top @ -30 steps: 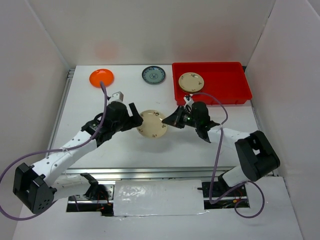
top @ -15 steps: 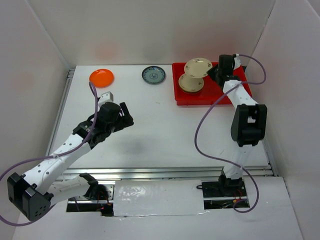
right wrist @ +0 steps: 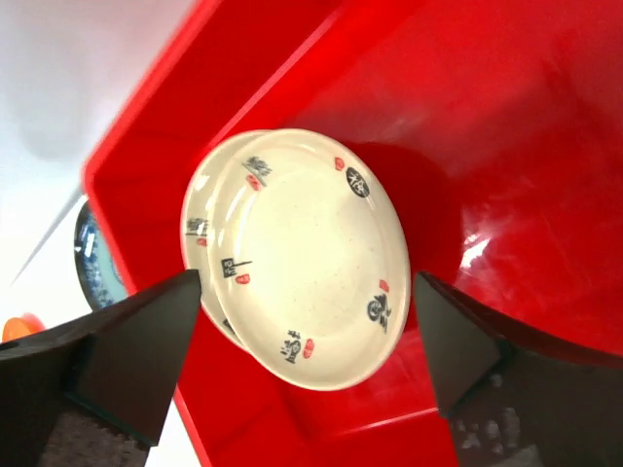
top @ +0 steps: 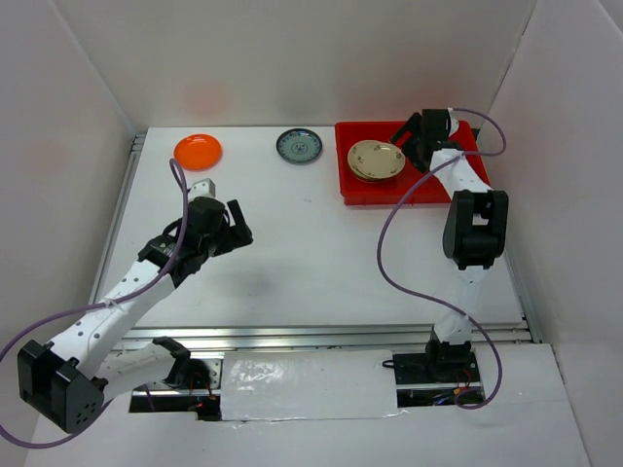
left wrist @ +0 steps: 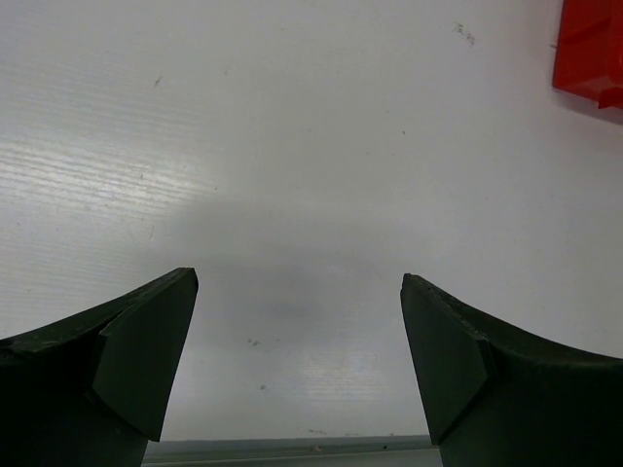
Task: Place the plates into the plastic bin on the countertop
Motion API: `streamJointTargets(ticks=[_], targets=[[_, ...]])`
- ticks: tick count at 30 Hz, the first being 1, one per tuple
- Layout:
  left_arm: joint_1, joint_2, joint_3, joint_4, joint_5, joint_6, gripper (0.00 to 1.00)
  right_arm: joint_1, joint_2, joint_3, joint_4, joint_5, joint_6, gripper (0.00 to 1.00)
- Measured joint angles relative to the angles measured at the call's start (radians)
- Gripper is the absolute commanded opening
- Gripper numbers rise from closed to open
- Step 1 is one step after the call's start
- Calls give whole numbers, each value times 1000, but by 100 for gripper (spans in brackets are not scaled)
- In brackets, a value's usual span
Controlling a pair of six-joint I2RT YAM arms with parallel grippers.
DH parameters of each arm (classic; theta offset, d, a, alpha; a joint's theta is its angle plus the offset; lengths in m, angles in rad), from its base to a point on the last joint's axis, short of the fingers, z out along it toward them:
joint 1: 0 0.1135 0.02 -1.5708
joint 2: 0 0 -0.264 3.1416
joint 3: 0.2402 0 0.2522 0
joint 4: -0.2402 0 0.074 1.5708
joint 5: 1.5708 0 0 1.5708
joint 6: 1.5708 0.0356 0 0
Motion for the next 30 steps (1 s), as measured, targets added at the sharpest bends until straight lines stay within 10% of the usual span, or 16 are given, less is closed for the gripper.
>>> streamJointTargets(ticks=[13,20,30], targets=[[290,170,0,150,180,-80,99,103,-460,-285,-17,50,-17,100],[560,465,-134,639,303,-300,99,236,-1049,-947,398,-436,3,100],[630,909,132,943,358,-426,99,446,-1243,-1305,633,-718,148,100]])
